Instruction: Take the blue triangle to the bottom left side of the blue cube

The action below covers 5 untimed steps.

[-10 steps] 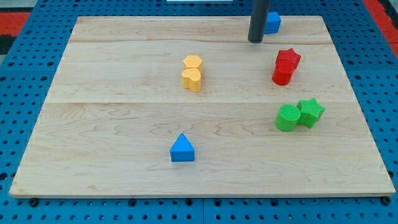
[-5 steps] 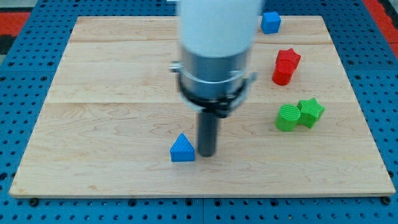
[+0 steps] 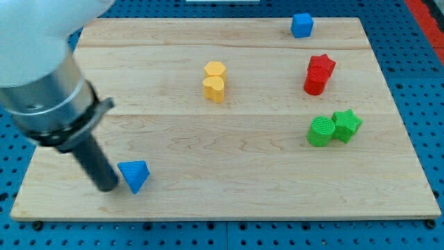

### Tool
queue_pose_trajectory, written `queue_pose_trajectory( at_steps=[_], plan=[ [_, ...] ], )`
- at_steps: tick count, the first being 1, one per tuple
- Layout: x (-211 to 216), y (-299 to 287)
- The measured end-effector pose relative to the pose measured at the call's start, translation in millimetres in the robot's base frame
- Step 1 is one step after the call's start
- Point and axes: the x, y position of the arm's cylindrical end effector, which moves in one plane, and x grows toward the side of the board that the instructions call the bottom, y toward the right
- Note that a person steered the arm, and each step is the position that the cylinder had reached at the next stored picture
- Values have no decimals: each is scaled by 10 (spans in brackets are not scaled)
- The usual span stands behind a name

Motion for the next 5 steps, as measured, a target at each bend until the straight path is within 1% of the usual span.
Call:
queue_pose_trajectory(
  at_steps=[1, 2, 3, 4, 5],
  plan=[
    [7, 558],
    [-77, 907],
    [-333, 872],
    [-725, 1070],
    [-1187, 1065]
  ],
)
